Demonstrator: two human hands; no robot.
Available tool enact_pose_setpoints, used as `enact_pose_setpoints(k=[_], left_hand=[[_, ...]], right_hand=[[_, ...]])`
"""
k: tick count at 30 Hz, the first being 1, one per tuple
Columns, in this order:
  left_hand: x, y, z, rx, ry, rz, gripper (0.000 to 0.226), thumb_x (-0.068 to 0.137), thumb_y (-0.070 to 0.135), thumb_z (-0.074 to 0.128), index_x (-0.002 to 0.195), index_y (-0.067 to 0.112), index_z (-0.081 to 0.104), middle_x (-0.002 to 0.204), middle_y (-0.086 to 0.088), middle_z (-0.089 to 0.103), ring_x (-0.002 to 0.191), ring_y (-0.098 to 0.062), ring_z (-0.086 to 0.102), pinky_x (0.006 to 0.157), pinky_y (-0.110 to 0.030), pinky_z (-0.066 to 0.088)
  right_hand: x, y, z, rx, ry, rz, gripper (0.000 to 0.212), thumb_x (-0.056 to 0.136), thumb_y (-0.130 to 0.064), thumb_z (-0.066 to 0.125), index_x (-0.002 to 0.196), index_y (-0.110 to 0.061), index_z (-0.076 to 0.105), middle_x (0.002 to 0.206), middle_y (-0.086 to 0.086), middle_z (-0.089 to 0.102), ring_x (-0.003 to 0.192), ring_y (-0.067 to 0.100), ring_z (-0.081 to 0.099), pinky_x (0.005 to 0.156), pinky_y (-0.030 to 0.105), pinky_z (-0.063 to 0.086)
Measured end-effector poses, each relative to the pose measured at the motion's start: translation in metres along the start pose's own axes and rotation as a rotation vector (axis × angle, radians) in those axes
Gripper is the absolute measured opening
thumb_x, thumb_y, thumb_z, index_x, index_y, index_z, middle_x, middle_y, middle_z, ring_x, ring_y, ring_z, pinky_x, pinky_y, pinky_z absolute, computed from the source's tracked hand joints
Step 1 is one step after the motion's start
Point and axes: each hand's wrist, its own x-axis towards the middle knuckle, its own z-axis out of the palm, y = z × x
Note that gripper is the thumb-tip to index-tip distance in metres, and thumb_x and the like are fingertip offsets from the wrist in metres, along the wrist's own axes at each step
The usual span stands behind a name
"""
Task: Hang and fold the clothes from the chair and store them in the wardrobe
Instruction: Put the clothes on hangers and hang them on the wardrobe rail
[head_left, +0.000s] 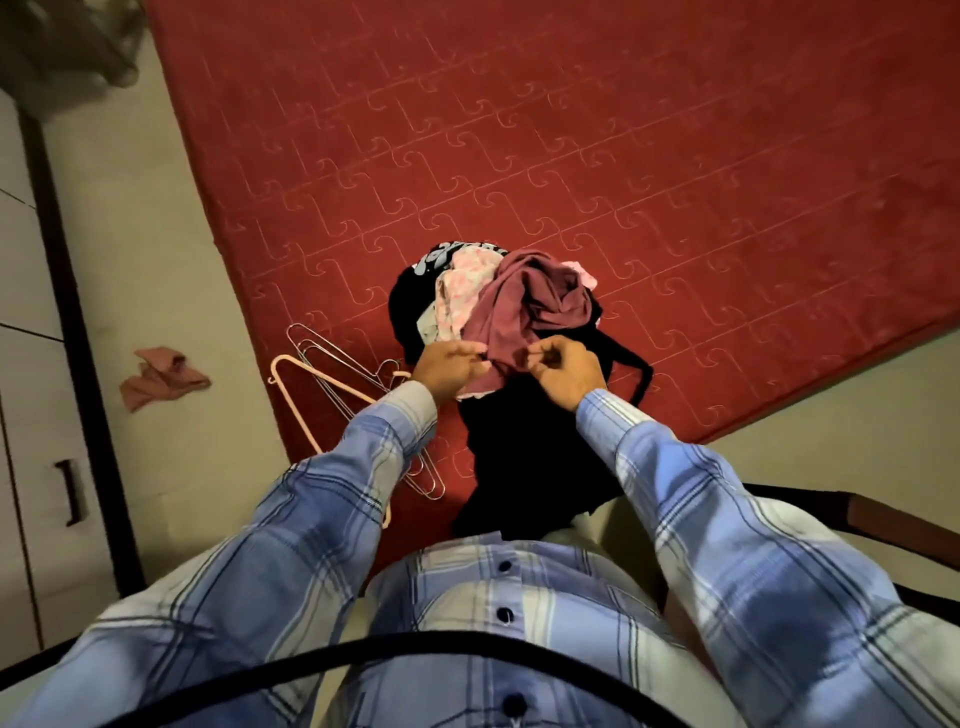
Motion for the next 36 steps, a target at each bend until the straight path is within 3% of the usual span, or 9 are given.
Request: enact_pose_setpoints(k=[2,4,6,11,17,23,28,32,36], left_hand=[[0.009,0.010,0.017,0.060,0.012,-0.003,0.030,0.086,-0.003,0.067,0.116,-0.002,0.065,0.098,-0.013,0.068,0.082,-0.023,0.066,0.081,-0.029,0.058],[0.013,0.020,0.031,0.098,0.039,-0.012,0.031,0.089,-0.004,0.063,0.120,-0.005,0.061,0.085,-0.006,0.061,0.058,-0.010,0.059,0.051,-0.011,0.048],[0.020,0.028,0.045,0.116,0.079,-0.016,0.031,0.089,-0.004,0.063,0.120,-0.003,0.062,0.095,-0.007,0.063,0.057,-0.002,0.060,0.043,-0.006,0.041],[0.036,0.037,0.065,0.208,0.152,-0.037,0.034,0.089,0.000,0.065,0.123,0.002,0.064,0.106,-0.005,0.061,0.066,-0.004,0.053,0.047,-0.003,0.039],[0.048,0.036,0.066,0.300,0.207,-0.102,0.054,0.086,0.014,0.072,0.137,0.007,0.055,0.139,-0.008,0.056,0.127,-0.021,0.053,0.089,-0.016,0.037],[0.035,0.036,0.062,0.130,0.359,0.032,0.021,0.084,0.011,0.074,0.105,0.010,0.075,0.102,-0.006,0.071,0.090,-0.012,0.065,0.067,-0.010,0.043],[0.012,0.044,0.051,-0.044,0.207,0.097,0.019,0.087,-0.004,0.065,0.093,0.011,0.073,0.084,-0.007,0.071,0.061,-0.005,0.062,0.060,-0.019,0.051],[-0.018,0.057,0.043,-0.294,-0.038,0.148,0.023,0.091,-0.012,0.054,0.095,0.007,0.067,0.080,-0.004,0.068,0.071,-0.011,0.067,0.065,-0.023,0.057],[-0.038,0.048,0.023,-0.213,-0.048,0.260,0.023,0.090,-0.012,0.055,0.107,0.000,0.064,0.078,-0.004,0.065,0.067,-0.011,0.059,0.059,-0.020,0.050]], right_hand=[[0.015,0.003,-0.013,-0.008,-0.014,0.005,0.020,0.087,-0.001,0.060,0.105,-0.002,0.069,0.101,0.009,0.071,0.088,0.014,0.063,0.076,0.006,0.036],[0.026,0.005,-0.022,-0.027,-0.042,-0.002,0.020,0.087,-0.003,0.061,0.105,-0.003,0.070,0.102,0.008,0.072,0.093,0.016,0.065,0.077,0.006,0.037],[0.037,0.007,-0.029,-0.037,-0.076,-0.009,0.019,0.087,-0.004,0.062,0.105,-0.003,0.070,0.101,0.008,0.072,0.093,0.015,0.065,0.077,0.006,0.036],[0.056,0.008,-0.037,-0.057,-0.163,-0.020,0.019,0.087,-0.007,0.065,0.105,-0.008,0.070,0.101,0.007,0.073,0.097,0.018,0.067,0.084,0.010,0.040],[0.063,0.008,-0.045,-0.098,-0.226,-0.041,0.020,0.088,-0.010,0.066,0.108,-0.010,0.069,0.105,0.004,0.072,0.098,0.016,0.066,0.086,0.011,0.039],[0.057,0.002,-0.047,-0.068,-0.249,-0.023,0.033,0.086,-0.016,0.071,0.117,-0.010,0.061,0.108,0.004,0.070,0.096,0.019,0.066,0.085,0.017,0.044],[0.041,-0.008,-0.044,-0.069,-0.262,-0.092,0.068,0.078,-0.022,0.080,0.136,-0.011,0.045,0.124,0.006,0.060,0.096,0.018,0.060,0.086,0.024,0.046],[0.024,-0.020,-0.041,-0.087,-0.275,-0.232,0.106,0.069,-0.023,0.085,0.153,-0.026,0.021,0.146,0.006,0.045,0.127,0.023,0.049,0.104,0.029,0.039],[0.002,-0.040,-0.036,-0.129,-0.122,-0.257,0.054,0.078,-0.003,0.051,0.127,-0.018,0.063,0.125,0.010,0.066,0.119,0.028,0.058,0.100,0.020,0.038]])
